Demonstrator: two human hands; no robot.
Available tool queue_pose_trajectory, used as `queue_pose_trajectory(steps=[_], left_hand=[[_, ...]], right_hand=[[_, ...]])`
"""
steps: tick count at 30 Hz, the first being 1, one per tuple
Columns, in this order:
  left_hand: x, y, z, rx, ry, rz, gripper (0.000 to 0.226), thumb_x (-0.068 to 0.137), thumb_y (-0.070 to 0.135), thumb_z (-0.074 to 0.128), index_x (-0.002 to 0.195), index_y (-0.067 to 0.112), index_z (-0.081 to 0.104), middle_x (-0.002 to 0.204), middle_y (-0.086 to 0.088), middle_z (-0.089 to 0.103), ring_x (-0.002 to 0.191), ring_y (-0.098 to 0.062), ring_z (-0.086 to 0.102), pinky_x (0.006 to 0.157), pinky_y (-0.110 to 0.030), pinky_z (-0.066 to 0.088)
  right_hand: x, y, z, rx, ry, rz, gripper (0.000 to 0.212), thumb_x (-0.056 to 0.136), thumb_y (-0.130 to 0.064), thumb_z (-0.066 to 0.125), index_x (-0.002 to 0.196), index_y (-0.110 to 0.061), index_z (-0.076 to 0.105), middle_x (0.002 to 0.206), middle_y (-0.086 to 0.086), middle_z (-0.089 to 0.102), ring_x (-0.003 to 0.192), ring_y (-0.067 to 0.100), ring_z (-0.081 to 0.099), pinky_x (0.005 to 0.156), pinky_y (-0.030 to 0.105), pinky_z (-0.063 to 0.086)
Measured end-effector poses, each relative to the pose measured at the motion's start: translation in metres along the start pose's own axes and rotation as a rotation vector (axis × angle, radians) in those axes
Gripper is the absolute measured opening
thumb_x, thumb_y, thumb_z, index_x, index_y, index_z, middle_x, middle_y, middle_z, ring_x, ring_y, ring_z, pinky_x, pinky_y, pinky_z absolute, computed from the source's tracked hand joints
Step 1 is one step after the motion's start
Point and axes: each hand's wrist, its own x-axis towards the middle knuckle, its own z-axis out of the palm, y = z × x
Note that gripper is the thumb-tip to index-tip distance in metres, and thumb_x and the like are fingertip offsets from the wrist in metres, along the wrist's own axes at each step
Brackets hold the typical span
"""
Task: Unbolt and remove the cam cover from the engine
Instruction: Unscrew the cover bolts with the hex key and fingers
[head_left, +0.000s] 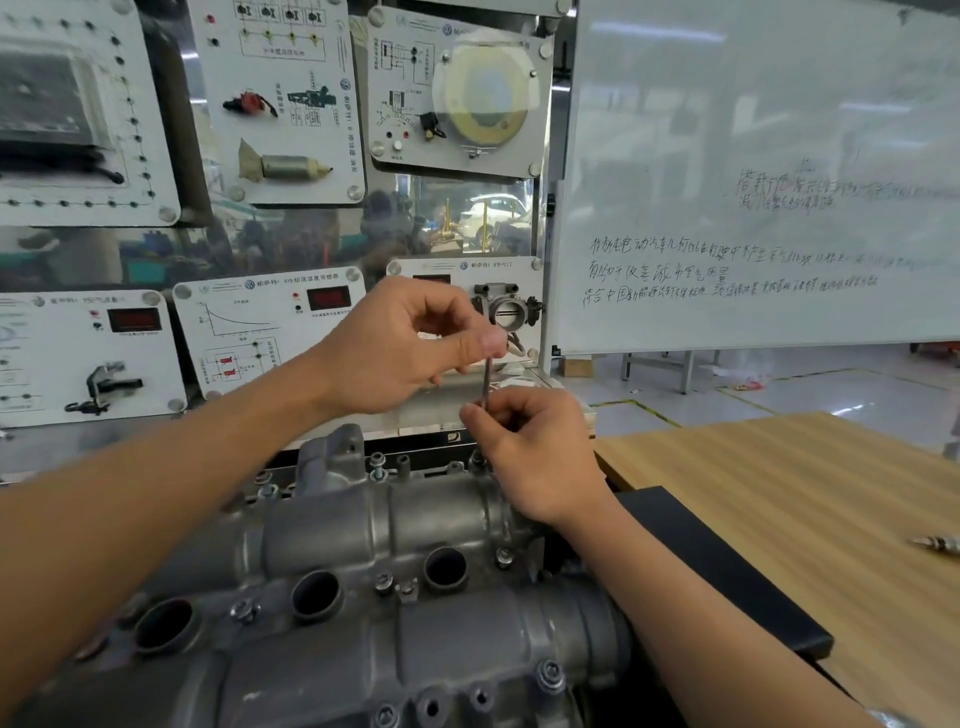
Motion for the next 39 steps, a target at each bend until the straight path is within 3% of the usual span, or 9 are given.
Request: queue_pose_trajectory(steps=[4,6,8,12,16,20,23,32,39], left_hand=[[0.011,0.002,-0.002,0.068,0.021,-0.023,0.031,0.073,0.039,0.077,0.078,0.013,0.06,0.067,-0.001,0.065,0.059,-0.007,0.059,0.055,-0.017,0.05],[0.018,0.002,0.003,0.1,0.038,-0.036,0.034,0.075,0.041,0.077,0.08,0.011,0.062,0.064,-0.012,0.062,0.055,-0.015,0.053,0.052,-0.026,0.047],[0.023,0.0,0.012,0.107,0.089,-0.033,0.031,0.083,0.036,0.077,0.076,0.009,0.063,0.059,-0.018,0.058,0.05,-0.019,0.047,0.049,-0.026,0.042],[0.028,-0.008,0.026,0.098,0.241,-0.066,0.017,0.093,0.024,0.07,0.084,0.013,0.061,0.044,0.002,0.048,0.047,-0.021,0.047,0.046,-0.024,0.042],[0.028,-0.014,0.026,0.004,0.272,-0.177,0.014,0.093,0.029,0.07,0.089,0.019,0.061,0.046,0.007,0.058,0.036,-0.002,0.049,0.037,-0.018,0.039],[0.03,-0.013,0.032,-0.025,0.313,-0.214,0.006,0.095,0.019,0.063,0.089,0.017,0.063,0.044,0.011,0.058,0.032,-0.001,0.048,0.034,-0.016,0.035],[0.032,-0.013,0.032,-0.189,0.345,-0.358,0.014,0.097,0.013,0.052,0.092,0.013,0.065,0.042,0.008,0.057,0.032,-0.005,0.044,0.034,-0.017,0.033],[0.02,-0.024,0.016,-0.694,0.006,-0.448,0.032,0.095,0.013,0.037,0.1,0.008,0.068,0.076,-0.01,0.071,0.048,-0.011,0.044,0.046,-0.022,0.043],[0.009,-0.034,0.005,-0.906,-0.273,-0.332,0.027,0.091,0.019,0.048,0.104,0.017,0.072,0.094,-0.004,0.069,0.067,-0.012,0.05,0.063,-0.028,0.048]], right_hand=[[0.005,-0.001,0.002,-0.006,-0.02,0.03,0.039,0.089,-0.014,0.071,0.054,-0.014,0.056,0.049,-0.007,0.046,0.048,0.007,0.038,0.051,0.023,0.037],[0.007,-0.001,0.003,-0.006,-0.027,0.033,0.041,0.09,-0.012,0.07,0.052,-0.013,0.053,0.048,-0.006,0.044,0.048,0.008,0.037,0.05,0.023,0.035],[0.008,0.001,0.002,-0.009,-0.025,0.025,0.043,0.09,-0.012,0.07,0.051,-0.015,0.051,0.046,-0.007,0.042,0.046,0.006,0.035,0.048,0.02,0.033],[0.007,0.002,0.001,-0.015,-0.032,0.014,0.042,0.09,-0.013,0.07,0.052,-0.011,0.054,0.043,-0.011,0.042,0.042,0.003,0.035,0.046,0.015,0.032],[0.007,0.002,0.002,-0.037,-0.02,-0.015,0.04,0.09,-0.012,0.07,0.058,0.006,0.053,0.05,0.002,0.042,0.048,0.009,0.033,0.047,0.021,0.03],[0.006,0.005,0.0,-0.044,-0.027,-0.015,0.041,0.09,-0.014,0.07,0.057,0.001,0.053,0.048,-0.001,0.043,0.045,0.007,0.035,0.046,0.019,0.032],[0.008,0.004,0.001,-0.045,-0.036,0.006,0.041,0.091,-0.015,0.07,0.054,-0.007,0.053,0.046,-0.004,0.043,0.044,0.007,0.035,0.047,0.02,0.033],[0.007,0.002,0.001,-0.059,-0.014,0.009,0.042,0.09,-0.014,0.069,0.056,0.004,0.052,0.048,0.002,0.041,0.046,0.011,0.033,0.047,0.022,0.032],[0.006,0.002,0.002,-0.007,0.012,0.016,0.043,0.089,-0.013,0.07,0.051,-0.009,0.051,0.046,-0.002,0.041,0.044,0.01,0.033,0.045,0.02,0.03]])
